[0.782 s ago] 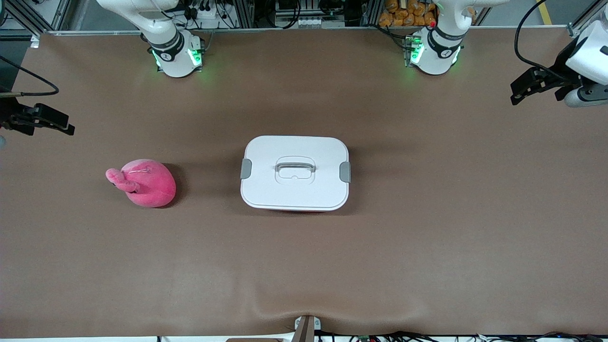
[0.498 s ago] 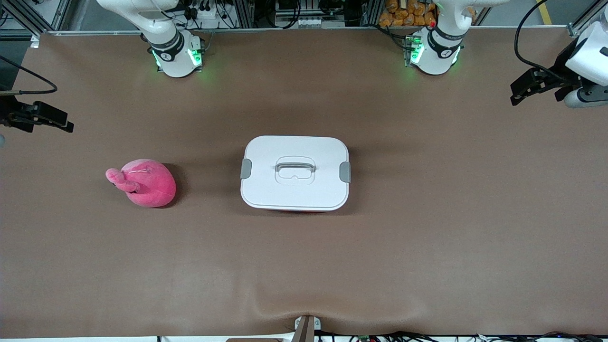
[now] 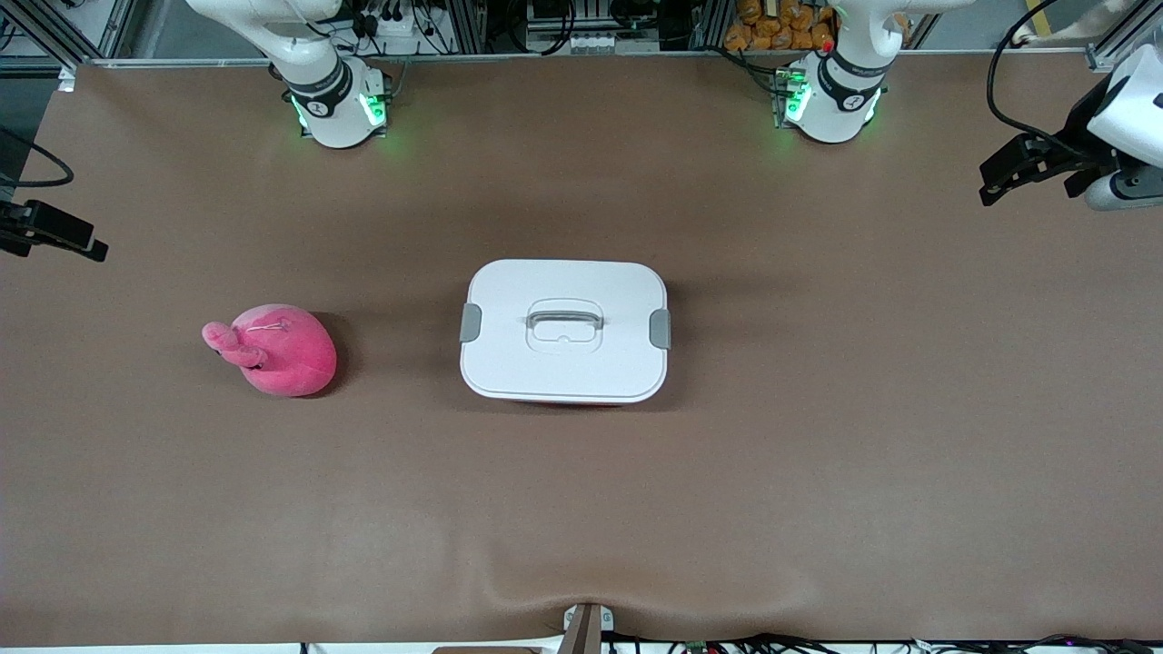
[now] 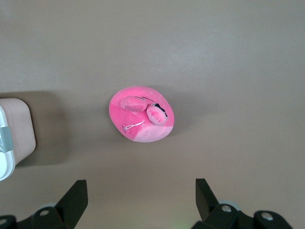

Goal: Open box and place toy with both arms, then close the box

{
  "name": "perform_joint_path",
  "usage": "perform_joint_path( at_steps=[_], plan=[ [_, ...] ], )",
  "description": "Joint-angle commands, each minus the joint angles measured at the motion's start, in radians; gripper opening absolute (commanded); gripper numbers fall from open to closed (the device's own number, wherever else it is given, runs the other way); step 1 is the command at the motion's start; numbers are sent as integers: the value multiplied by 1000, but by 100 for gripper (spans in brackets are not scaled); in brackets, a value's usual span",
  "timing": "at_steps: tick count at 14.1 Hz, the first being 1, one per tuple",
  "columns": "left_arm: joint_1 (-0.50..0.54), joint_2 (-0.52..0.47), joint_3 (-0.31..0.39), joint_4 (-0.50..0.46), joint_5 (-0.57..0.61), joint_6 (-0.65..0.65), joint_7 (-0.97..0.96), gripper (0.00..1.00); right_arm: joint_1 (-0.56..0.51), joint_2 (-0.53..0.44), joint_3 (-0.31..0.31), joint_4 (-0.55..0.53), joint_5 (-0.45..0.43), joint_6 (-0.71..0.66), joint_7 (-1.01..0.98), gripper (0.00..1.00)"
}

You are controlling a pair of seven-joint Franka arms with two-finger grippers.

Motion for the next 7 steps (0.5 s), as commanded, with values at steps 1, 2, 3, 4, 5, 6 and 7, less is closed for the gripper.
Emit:
perform_joint_path(
  at_steps=[1, 2, 3, 4, 5, 6, 7],
  plan=[
    [11, 25, -4, 23, -16, -5, 3, 100, -6, -3, 9, 1, -10, 27, 8, 100],
    [9, 30, -4, 26, -16, -5, 0, 100, -7, -3, 9, 1, -16, 36, 8, 100],
    [9, 45, -4, 34, -19, -2, 0, 100, -7, -3, 9, 2, -12, 33, 10, 100],
    [8, 65, -5, 63, -19, -2, 0, 100, -4, -2, 11, 2, -15, 36, 10, 100],
    [3, 85, -5, 83, -19, -2, 0, 100, 0, 1, 11, 5, -18, 36, 8, 100],
    [0, 90, -5, 92, -19, -2, -2, 100, 2, 13, 12, 11, -17, 38, 10, 100],
    [-5, 96, -8, 94, -22, -2, -17, 100, -1, 18, 12, 16, -13, 39, 10, 100]
  ],
)
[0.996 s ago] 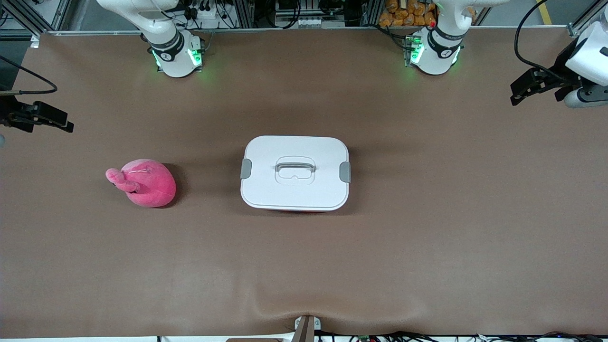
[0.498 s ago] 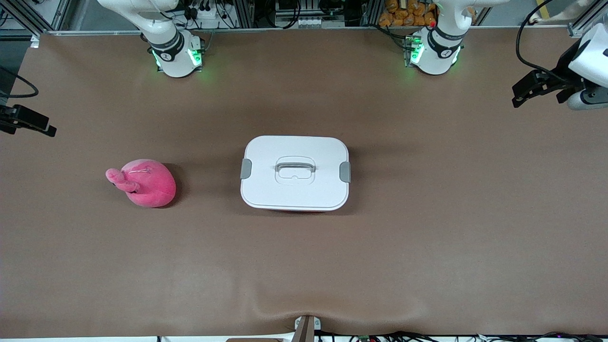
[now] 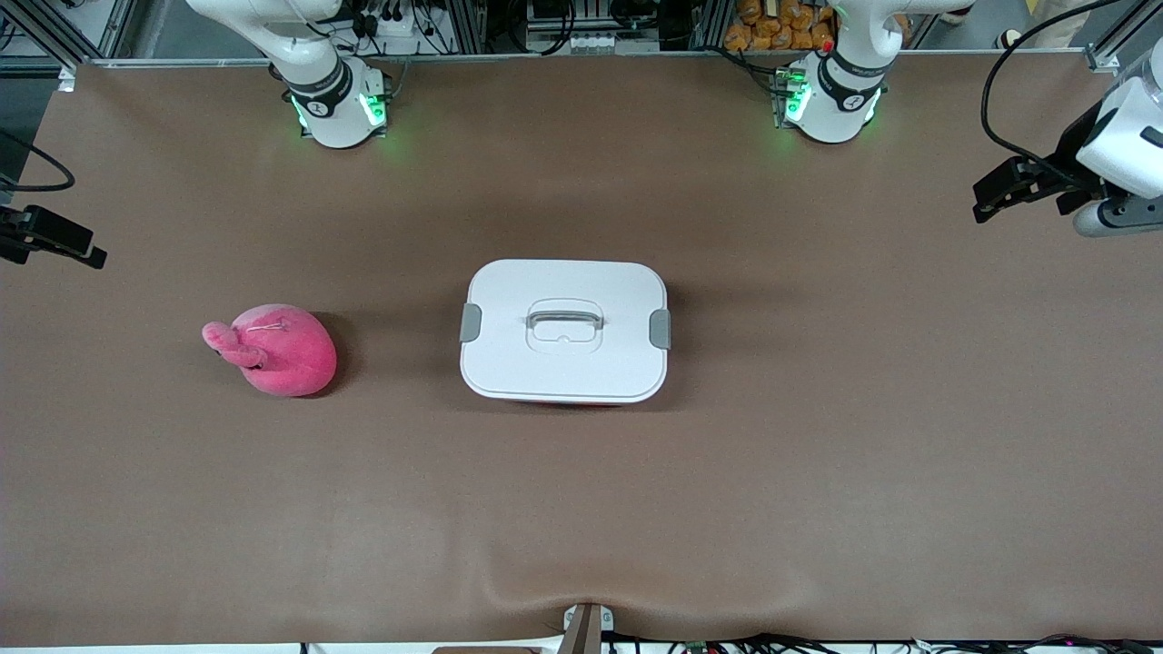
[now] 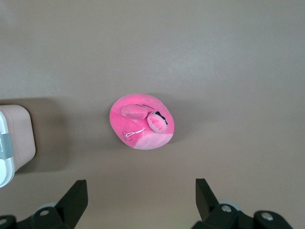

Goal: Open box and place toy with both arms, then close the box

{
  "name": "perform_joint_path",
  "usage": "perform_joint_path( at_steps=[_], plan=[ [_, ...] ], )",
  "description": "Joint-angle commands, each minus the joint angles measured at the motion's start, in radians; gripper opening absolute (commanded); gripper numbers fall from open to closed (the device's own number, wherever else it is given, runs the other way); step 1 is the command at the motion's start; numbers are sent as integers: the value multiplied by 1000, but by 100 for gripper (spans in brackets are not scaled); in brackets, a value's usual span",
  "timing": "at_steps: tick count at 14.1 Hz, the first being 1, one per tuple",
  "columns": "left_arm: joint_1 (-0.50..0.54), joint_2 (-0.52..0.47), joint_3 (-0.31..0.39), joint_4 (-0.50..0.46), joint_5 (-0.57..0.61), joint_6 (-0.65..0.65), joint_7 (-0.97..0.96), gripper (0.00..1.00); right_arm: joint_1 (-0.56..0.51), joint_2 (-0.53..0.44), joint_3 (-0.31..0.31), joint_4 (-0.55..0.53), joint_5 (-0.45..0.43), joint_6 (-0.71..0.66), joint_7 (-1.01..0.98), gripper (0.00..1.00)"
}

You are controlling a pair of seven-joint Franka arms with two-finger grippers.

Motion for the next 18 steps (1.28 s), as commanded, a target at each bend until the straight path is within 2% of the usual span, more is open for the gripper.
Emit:
perform_joint_path(
  at_steps=[1, 9, 18],
  plan=[
    [-3, 40, -9, 49, -25, -10, -51, 100, -4, 16, 8, 21, -6, 8, 10, 100],
    [-115, 84, -12, 83, -54, -10, -294, 100, 2, 16, 9, 24, 4, 6, 10, 100],
    [-233, 152, -10, 84, -43, -7, -449, 100, 2, 16, 9, 24, 4, 6, 11, 100]
  ],
)
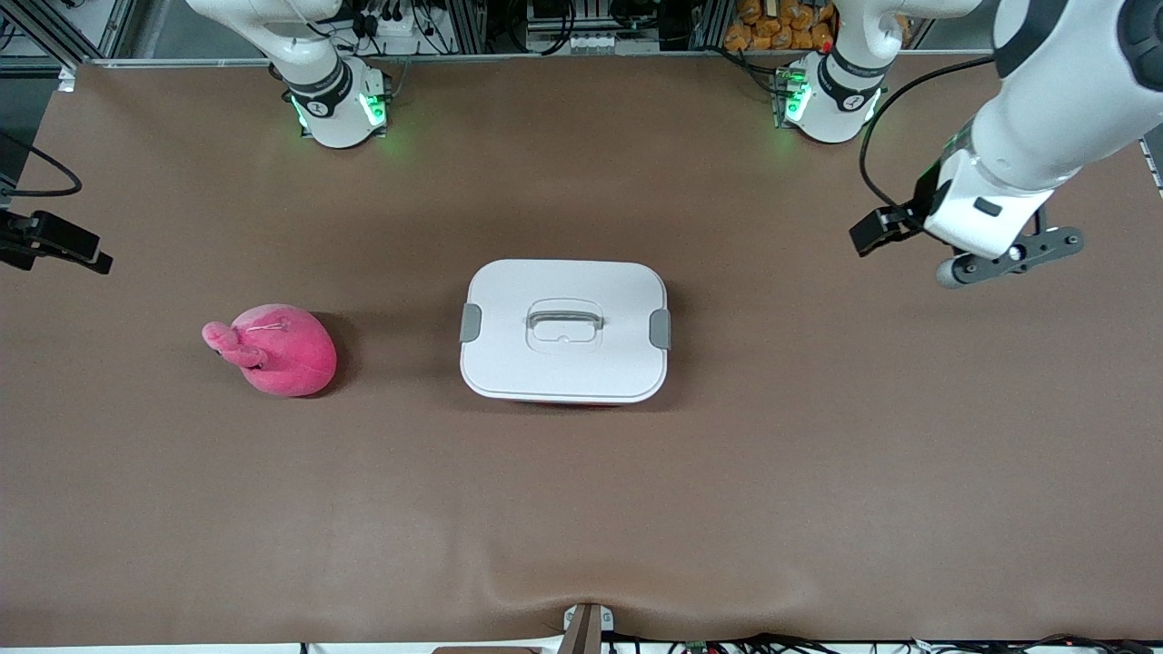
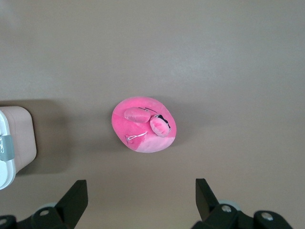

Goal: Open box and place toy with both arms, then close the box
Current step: 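Reach the left gripper to the box lid handle while the right gripper approaches the toy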

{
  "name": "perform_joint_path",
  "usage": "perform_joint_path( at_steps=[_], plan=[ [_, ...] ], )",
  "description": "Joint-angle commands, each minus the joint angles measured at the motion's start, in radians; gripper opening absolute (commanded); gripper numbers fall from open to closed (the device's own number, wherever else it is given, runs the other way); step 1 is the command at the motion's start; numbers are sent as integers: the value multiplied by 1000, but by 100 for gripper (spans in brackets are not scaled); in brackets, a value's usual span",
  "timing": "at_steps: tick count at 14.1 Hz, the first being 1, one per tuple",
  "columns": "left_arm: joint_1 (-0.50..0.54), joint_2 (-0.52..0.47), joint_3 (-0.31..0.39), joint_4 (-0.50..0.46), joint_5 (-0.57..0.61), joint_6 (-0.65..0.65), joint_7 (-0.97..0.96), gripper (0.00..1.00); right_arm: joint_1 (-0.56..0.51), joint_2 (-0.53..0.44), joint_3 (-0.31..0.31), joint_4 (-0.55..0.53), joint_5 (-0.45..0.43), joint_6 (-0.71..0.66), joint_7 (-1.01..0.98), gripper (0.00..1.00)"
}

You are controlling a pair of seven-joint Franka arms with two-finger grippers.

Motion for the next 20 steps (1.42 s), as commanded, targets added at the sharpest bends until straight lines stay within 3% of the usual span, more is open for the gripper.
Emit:
perform_joint_path(
  at_steps=[1, 4, 10, 12, 20],
  plan=[
    [-47, 28, 7, 28, 3, -5, -35, 100, 1, 8, 1, 20, 3, -3, 11, 100],
    [-75, 54, 5, 28, 2, 38, -84, 100, 3, 8, 1, 20, 5, -3, 11, 100],
    [-173, 126, 5, 34, -4, 117, -373, 100, 23, 42, 3, 11, 23, -55, 3, 100],
    [-200, 187, 5, 99, -9, 138, -395, 100, 24, 44, 1, 11, 23, -71, -1, 100],
    [-300, 356, 2, 182, -13, 334, -526, 100, 59, 42, 1, -110, 22, -17, -41, 100]
  ],
)
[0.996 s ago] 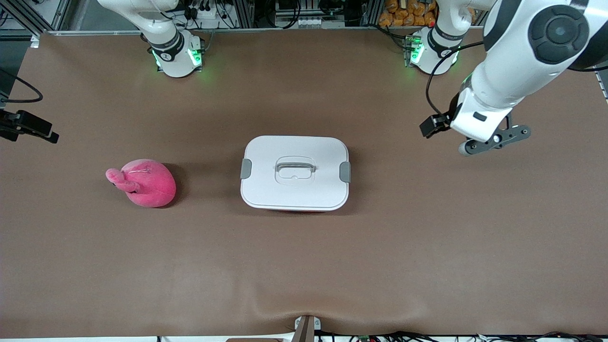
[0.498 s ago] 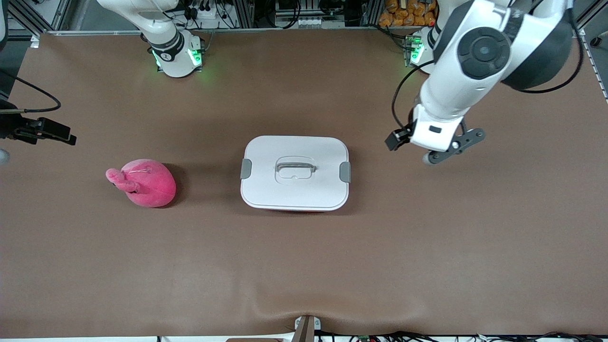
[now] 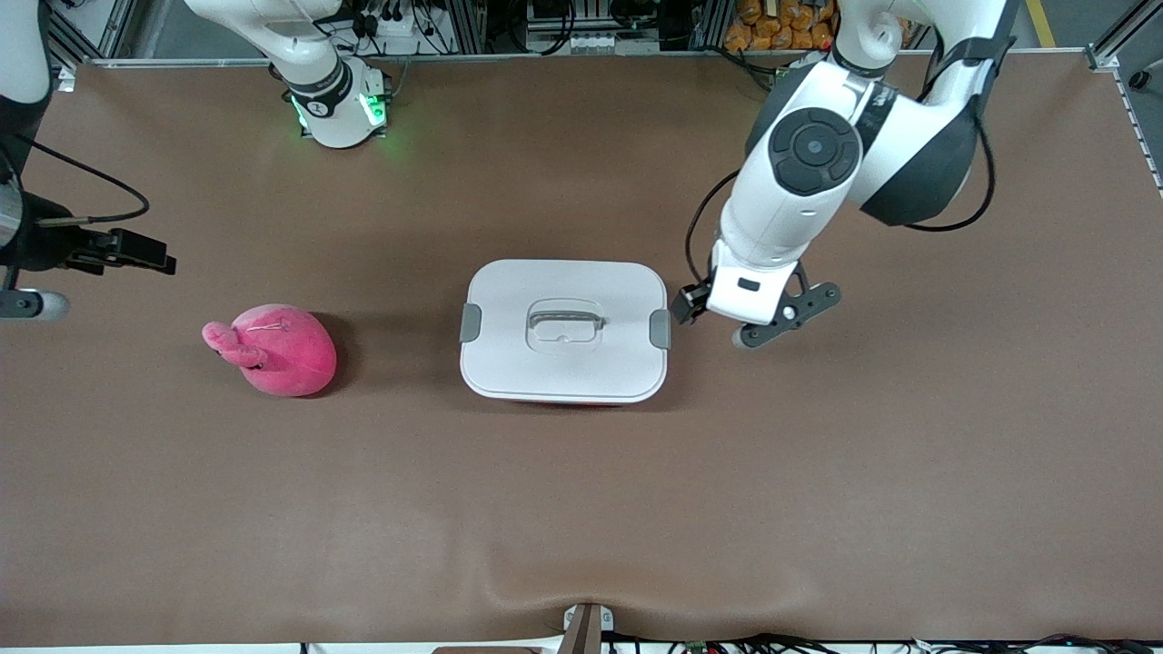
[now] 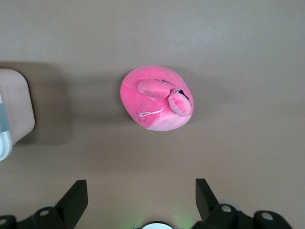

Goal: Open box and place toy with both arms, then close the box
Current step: 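Reach the left gripper to the box lid handle while the right gripper approaches the toy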

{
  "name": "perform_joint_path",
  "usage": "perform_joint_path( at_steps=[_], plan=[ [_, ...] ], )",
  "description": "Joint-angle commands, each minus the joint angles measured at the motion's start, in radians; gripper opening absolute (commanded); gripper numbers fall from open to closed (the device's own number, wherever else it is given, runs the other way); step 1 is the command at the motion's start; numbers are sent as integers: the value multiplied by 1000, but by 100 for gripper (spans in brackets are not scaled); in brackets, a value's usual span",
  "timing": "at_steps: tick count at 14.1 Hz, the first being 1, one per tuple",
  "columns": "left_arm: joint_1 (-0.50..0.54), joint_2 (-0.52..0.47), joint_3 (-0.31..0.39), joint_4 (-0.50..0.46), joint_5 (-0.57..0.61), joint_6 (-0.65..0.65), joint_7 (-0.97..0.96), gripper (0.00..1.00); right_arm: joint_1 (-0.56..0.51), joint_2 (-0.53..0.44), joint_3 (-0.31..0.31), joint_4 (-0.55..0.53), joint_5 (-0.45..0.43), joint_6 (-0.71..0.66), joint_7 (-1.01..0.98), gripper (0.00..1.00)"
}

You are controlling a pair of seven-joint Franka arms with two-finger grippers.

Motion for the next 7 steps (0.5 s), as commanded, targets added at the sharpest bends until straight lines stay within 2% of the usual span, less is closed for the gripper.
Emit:
perform_joint_path(
  at_steps=[1, 4, 7],
  plan=[
    [-37, 66, 5, 61, -14, 38, -32, 100, 5, -7, -5, -69, 11, 58, -70, 100],
    [-58, 80, 3, 61, -89, 89, -102, 100, -6, -9, -5, -132, 11, 130, -197, 100],
    [-61, 75, 3, 60, -94, 92, -137, 100, -1, 0, -5, -186, 9, 230, -347, 100]
  ],
)
